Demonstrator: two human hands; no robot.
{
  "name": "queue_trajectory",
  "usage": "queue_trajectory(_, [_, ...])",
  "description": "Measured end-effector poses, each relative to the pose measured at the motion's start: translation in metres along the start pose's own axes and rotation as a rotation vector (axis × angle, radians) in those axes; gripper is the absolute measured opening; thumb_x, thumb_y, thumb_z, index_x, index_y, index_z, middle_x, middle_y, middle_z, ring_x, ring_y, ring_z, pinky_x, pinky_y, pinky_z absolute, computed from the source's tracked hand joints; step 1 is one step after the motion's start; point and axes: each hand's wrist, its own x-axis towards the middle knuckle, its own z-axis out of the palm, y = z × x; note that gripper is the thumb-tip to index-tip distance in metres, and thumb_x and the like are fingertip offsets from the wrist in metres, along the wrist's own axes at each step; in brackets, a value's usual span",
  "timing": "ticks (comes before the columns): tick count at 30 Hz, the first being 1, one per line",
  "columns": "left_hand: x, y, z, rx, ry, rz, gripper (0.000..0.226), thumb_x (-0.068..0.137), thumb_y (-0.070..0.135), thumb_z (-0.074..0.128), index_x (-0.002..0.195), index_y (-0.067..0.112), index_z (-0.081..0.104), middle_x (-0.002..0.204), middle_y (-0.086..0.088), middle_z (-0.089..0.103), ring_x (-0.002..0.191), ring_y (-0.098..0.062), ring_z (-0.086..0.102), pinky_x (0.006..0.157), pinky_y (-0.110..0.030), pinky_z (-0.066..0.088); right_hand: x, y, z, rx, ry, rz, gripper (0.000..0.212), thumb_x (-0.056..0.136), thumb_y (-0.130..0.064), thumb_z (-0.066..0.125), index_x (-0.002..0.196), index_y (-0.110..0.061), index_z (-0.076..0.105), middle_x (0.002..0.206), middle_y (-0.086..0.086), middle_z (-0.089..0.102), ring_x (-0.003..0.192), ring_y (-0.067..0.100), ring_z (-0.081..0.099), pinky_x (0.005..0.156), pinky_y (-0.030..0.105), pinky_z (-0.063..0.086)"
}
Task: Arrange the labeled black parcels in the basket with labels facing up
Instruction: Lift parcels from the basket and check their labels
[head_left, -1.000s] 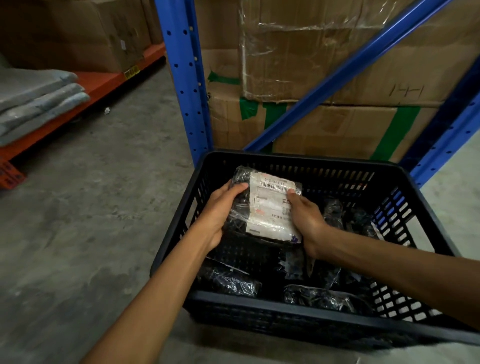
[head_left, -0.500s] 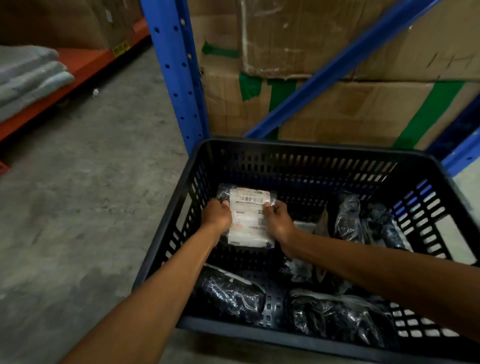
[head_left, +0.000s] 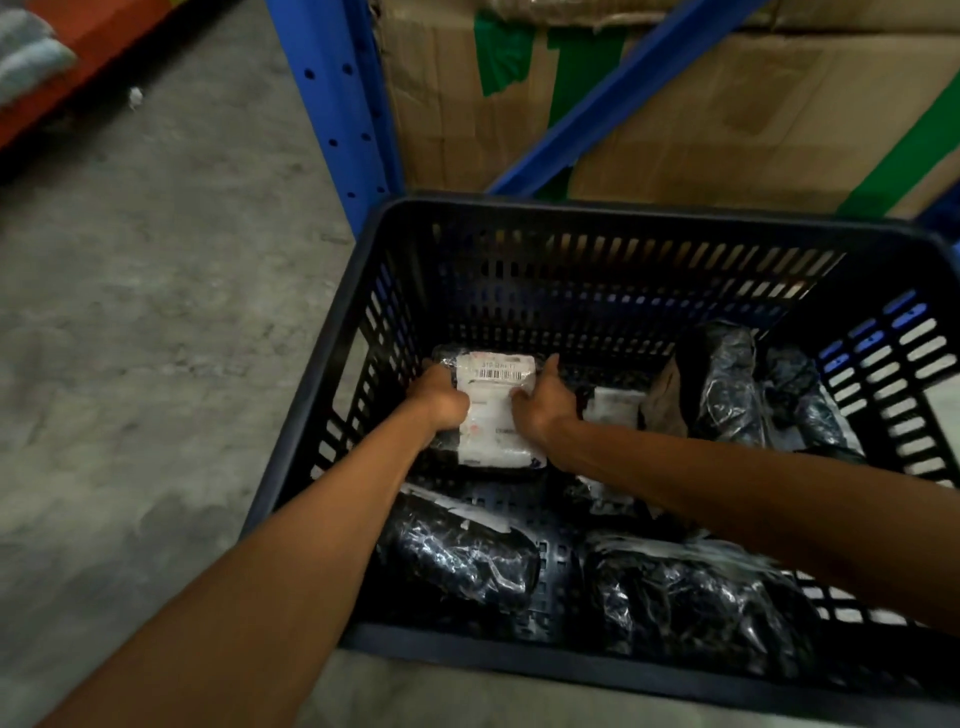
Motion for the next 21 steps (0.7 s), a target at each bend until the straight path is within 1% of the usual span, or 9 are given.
queue_trajectory(2, [-0.001, -0.001, 0.003, 0.122, 0.115, 0.035, 0.051, 0.092, 0.004, 0.056, 0.142, 0.002, 0.043, 0.141, -0.019, 0.051, 0.124, -0.029, 0.053, 0.103, -0.03, 0.046, 0.002, 0.0, 0.0, -0.069, 0.023, 0.0, 0.077, 0.102, -0.022, 0.05, 0.16, -0.014, -0.002, 0.153, 0.017, 0.041, 0.135, 0.034, 0.046, 0.11, 0.04, 0.043])
queue_trajectory(4, [-0.003, -0.001, 0.0, 0.245, 0.301, 0.115, 0.027, 0.088, 0.002, 0.065, 0.115, 0.001, 0.065, 0.121, -0.018, 0.065, 0.102, -0.025, 0.064, 0.087, -0.027, 0.051, 0.002, -0.002, -0.001, -0.126, 0.02, 0.003, 0.078, 0.101, -0.027, 0.052, 0.16, -0.013, 0.002, 0.15, 0.019, 0.045, 0.133, 0.035, 0.049, 0.108, 0.039, 0.045])
queue_trajectory(7, [-0.007, 0.005, -0.005, 0.401, 0.392, 0.197, 0.022, 0.083, 0.001, 0.072, 0.105, 0.001, 0.068, 0.11, -0.018, 0.069, 0.1, -0.03, 0.068, 0.084, -0.033, 0.057, -0.001, -0.009, -0.008, -0.185, -0.013, 0.006, 0.077, 0.102, -0.026, 0.052, 0.159, -0.009, 0.005, 0.15, 0.019, 0.046, 0.133, 0.034, 0.05, 0.104, 0.034, 0.045])
queue_trajectory(10, [-0.016, 0.014, -0.015, 0.424, 0.323, 0.21, 0.024, 0.081, 0.002, 0.073, 0.105, 0.001, 0.068, 0.111, -0.018, 0.068, 0.101, -0.031, 0.067, 0.08, -0.031, 0.056, -0.012, -0.021, -0.018, -0.246, -0.015, 0.006, 0.064, 0.102, -0.021, 0.049, 0.156, -0.001, 0.019, 0.149, 0.02, 0.047, 0.133, 0.033, 0.049, 0.102, 0.035, 0.046])
queue_trajectory(12, [-0.024, 0.021, -0.028, 0.401, 0.235, 0.175, 0.023, 0.084, 0.011, 0.069, 0.104, 0.001, 0.067, 0.108, -0.017, 0.068, 0.095, -0.031, 0.069, 0.074, -0.029, 0.056, -0.025, -0.027, -0.024, -0.221, 0.013, -0.032, 0.051, 0.102, -0.022, 0.048, 0.146, 0.002, 0.04, 0.14, 0.019, 0.055, 0.125, 0.033, 0.056, 0.09, 0.032, 0.049])
queue_trajectory(14, [-0.036, 0.027, -0.045, 0.403, 0.077, 0.133, 0.028, 0.087, 0.021, 0.063, 0.106, 0.001, 0.063, 0.098, -0.015, 0.068, 0.084, -0.031, 0.072, 0.073, -0.035, 0.062, -0.044, -0.03, -0.032, -0.193, 0.003, -0.066, 0.039, 0.1, -0.024, 0.049, 0.131, -0.001, 0.056, 0.13, 0.017, 0.062, 0.111, 0.032, 0.061, 0.078, 0.027, 0.045])
queue_trajectory(16, [-0.053, 0.031, -0.059, 0.474, -0.063, 0.118, 0.035, 0.09, 0.026, 0.056, 0.113, 0.001, 0.059, 0.092, -0.014, 0.072, 0.075, -0.028, 0.073, 0.073, -0.041, 0.064, -0.067, -0.028, -0.04, -0.147, -0.065, -0.059, 0.035, 0.099, -0.024, 0.051, 0.126, -0.005, 0.06, 0.126, 0.015, 0.063, 0.101, 0.028, 0.059, 0.076, 0.027, 0.044])
queue_trajectory(19, [-0.074, 0.024, -0.063, 0.62, -0.127, 0.174, 0.039, 0.091, 0.024, 0.052, 0.123, 0.002, 0.058, 0.099, -0.011, 0.071, 0.08, -0.025, 0.069, 0.078, -0.033, 0.059, -0.103, -0.021, -0.048, -0.131, -0.167, 0.001, 0.039, 0.099, -0.024, 0.051, 0.133, -0.005, 0.055, 0.124, 0.013, 0.061, 0.098, 0.026, 0.055, 0.067, 0.024, 0.043])
queue_trajectory(21, [-0.084, 0.019, -0.056, 0.761, -0.121, 0.231, 0.038, 0.092, 0.023, 0.053, 0.124, 0.004, 0.059, 0.114, -0.012, 0.064, 0.096, -0.028, 0.065, 0.075, -0.029, 0.049, -0.121, -0.014, -0.048, -0.079, -0.232, 0.086, 0.042, 0.1, -0.023, 0.051, 0.138, -0.007, 0.051, 0.127, 0.014, 0.061, 0.108, 0.03, 0.059, 0.08, 0.027, 0.05])
